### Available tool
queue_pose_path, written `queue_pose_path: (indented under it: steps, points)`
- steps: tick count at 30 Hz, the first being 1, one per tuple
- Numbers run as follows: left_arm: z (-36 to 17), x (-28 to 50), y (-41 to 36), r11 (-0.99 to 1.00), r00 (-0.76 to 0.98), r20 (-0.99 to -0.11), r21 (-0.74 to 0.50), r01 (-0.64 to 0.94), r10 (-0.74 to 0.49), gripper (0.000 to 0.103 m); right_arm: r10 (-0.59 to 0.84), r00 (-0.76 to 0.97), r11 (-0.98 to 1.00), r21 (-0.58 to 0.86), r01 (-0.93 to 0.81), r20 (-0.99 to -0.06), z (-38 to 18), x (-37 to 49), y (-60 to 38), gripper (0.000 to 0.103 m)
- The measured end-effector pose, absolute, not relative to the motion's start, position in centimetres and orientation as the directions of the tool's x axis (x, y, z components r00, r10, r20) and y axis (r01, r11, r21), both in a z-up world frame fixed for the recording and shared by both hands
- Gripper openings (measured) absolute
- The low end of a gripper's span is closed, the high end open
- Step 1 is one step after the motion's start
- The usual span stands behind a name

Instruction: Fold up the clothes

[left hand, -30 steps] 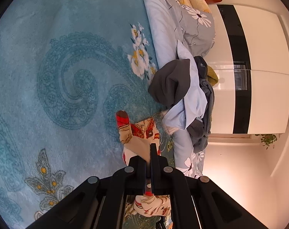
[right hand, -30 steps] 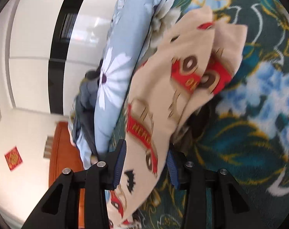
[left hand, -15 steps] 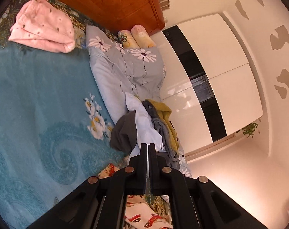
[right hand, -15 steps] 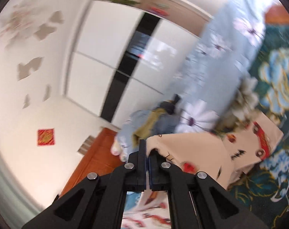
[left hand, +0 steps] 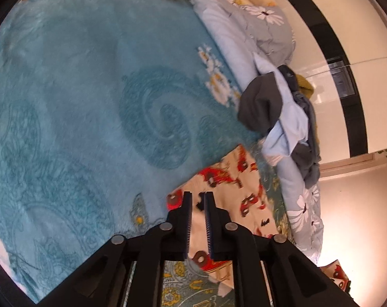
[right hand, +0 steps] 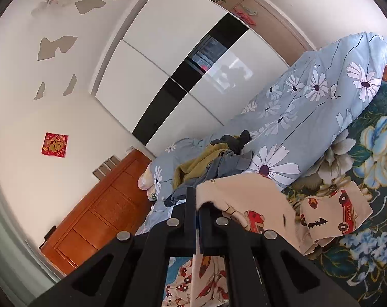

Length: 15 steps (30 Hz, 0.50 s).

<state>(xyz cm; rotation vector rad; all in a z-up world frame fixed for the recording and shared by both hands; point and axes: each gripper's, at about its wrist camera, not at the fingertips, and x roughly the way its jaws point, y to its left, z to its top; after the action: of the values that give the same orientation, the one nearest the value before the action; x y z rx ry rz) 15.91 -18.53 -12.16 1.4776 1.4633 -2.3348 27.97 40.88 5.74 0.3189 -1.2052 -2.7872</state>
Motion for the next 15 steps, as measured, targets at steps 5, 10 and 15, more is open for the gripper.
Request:
queue_pose_path:
  steps: [5, 10, 15]
  points:
    - [-16.8, 17.3, -15.7, -0.532, -0.433, -0.735, -0.677, 0.508, 0.522, 0.032, -0.144, -0.977, -0.693, 0.721, -0.015, -0.158, 5.7, 28.3, 41.6, 0.002]
    - [-17.7, 17.3, -14.5, -0.457, -0.482, -0.669, -0.741, 0.492, 0.566, 0.029, -0.143, -0.978, -0.684, 0.729, -0.013, -0.152, 5.7, 28.5, 42.1, 0.002]
    - [-15.6, 17.4, -16.0, -0.364, -0.598, -0.597, -0.801, 0.475, 0.535, 0.002, -0.147, -0.981, -0.677, 0.736, 0.007, -0.126, 6.3, 29.2, 42.4, 0.002]
